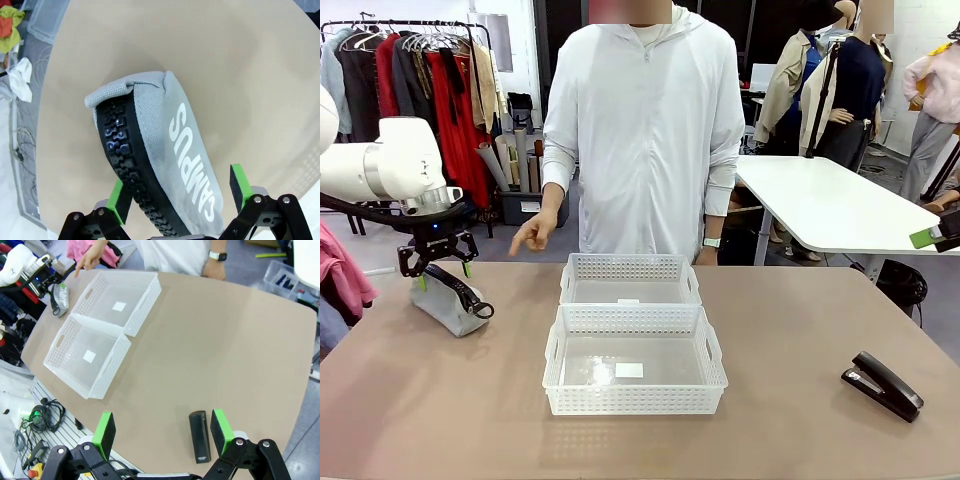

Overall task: Distribute items into two baskets.
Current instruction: Pick up the Pencil pouch that the person points to, then move the picked Pencil pouch towards the Organizing basket indicated by the person, stopping as directed.

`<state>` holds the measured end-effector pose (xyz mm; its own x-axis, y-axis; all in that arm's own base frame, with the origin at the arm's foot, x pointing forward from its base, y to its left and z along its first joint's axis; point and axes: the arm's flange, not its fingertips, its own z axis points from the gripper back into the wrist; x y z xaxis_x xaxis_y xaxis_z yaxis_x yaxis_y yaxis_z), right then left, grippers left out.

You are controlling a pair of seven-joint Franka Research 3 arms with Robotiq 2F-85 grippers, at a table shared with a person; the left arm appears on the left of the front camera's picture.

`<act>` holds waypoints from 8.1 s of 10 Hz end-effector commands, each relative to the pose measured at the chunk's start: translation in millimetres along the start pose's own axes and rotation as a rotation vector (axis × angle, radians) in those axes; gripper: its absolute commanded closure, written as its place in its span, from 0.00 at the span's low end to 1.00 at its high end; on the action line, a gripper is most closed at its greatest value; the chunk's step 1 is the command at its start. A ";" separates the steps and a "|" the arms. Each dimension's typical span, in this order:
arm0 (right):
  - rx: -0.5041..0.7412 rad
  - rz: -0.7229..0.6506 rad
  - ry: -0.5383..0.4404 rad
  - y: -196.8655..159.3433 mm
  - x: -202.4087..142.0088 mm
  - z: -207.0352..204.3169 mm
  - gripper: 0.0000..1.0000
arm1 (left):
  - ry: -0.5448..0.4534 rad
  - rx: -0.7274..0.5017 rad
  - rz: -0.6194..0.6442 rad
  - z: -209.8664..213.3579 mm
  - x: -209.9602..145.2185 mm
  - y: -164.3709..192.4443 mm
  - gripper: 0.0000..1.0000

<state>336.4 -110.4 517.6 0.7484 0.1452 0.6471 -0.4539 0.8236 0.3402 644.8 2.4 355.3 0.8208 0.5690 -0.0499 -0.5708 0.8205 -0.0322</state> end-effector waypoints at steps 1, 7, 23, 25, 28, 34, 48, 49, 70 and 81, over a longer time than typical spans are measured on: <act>0.020 0.012 -0.020 0.5 -0.9 -0.4 0.00 | 0.004 -0.022 0.011 -6.7 -2.6 5.2 0.00; 0.020 0.012 -0.020 0.5 -0.9 -0.4 0.00 | 0.067 -0.071 -0.067 -12.7 -7.2 10.9 0.54; 0.020 0.012 -0.020 0.5 -0.9 -0.4 0.00 | 0.074 -0.050 -0.057 -19.3 -3.9 9.9 1.00; 0.020 0.012 -0.020 0.5 -0.9 -0.4 0.00 | 0.098 -0.003 -0.151 2.9 -11.0 4.8 1.00; 0.020 0.012 -0.020 0.5 -0.9 -0.4 0.00 | 0.130 0.149 -0.407 55.7 -19.9 9.3 1.00; 0.020 0.012 -0.020 0.5 -0.9 -0.4 0.00 | -0.022 0.265 -1.019 108.8 -95.4 12.9 1.00; 0.020 0.012 -0.020 0.5 -0.9 -0.4 0.00 | -0.021 0.104 -1.381 174.8 -153.4 18.2 1.00; 0.020 0.012 -0.020 0.5 -0.9 -0.4 0.00 | -0.021 0.104 -1.381 174.8 -153.4 18.2 1.00; 0.020 0.012 -0.020 0.5 -0.9 -0.4 0.00 | -0.021 0.104 -1.381 174.8 -153.4 18.2 1.00; 0.020 0.012 -0.020 0.5 -0.9 -0.4 0.00 | 0.052 0.058 -1.611 120.7 -240.9 16.0 1.00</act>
<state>336.2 -110.2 517.8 0.7488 0.1462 0.6465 -0.4537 0.8241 0.3391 457.6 -119.0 488.5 0.5803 -0.8103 -0.0813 0.8113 0.5839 -0.0292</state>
